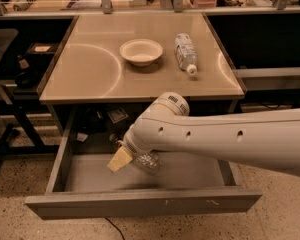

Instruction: Pick water bottle from top drawer and place on counter

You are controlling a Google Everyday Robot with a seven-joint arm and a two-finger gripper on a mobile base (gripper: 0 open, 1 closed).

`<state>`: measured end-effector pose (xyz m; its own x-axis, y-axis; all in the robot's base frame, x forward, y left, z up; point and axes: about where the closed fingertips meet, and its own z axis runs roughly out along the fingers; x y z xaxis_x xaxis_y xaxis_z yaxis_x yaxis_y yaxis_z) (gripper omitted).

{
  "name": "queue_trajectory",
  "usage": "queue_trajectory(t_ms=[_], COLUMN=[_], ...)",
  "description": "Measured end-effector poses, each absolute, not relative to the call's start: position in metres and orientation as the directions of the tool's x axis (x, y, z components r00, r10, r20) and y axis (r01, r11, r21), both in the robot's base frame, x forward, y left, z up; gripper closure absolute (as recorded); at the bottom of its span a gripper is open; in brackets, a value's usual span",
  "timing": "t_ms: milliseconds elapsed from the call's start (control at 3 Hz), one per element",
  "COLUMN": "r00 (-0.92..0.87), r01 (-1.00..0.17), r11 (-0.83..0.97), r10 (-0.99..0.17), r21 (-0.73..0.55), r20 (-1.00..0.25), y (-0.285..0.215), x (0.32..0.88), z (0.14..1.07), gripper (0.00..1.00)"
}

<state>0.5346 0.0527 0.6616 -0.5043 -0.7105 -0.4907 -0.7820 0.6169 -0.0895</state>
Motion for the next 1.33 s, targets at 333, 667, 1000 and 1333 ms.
queue_trajectory(t_ms=[333,667,1000,1333], r00=[-0.503,-0.533,-0.538,-0.538], r01=[-0.782,-0.769,-0.768,-0.768], r11=[0.617,0.637,0.639,0.639], r10=[-0.708,-0.690,-0.687,-0.687], r21=[-0.089,-0.060,-0.053,-0.053], r20=[-0.495,-0.489,-0.488,-0.488], y=[0.053,0.045,0.043,0.043], x=[0.540,0.545,0.546,0.546], z=[0.651,0.619,0.610,0.610], gripper=[0.00,0.00,0.00,0.17])
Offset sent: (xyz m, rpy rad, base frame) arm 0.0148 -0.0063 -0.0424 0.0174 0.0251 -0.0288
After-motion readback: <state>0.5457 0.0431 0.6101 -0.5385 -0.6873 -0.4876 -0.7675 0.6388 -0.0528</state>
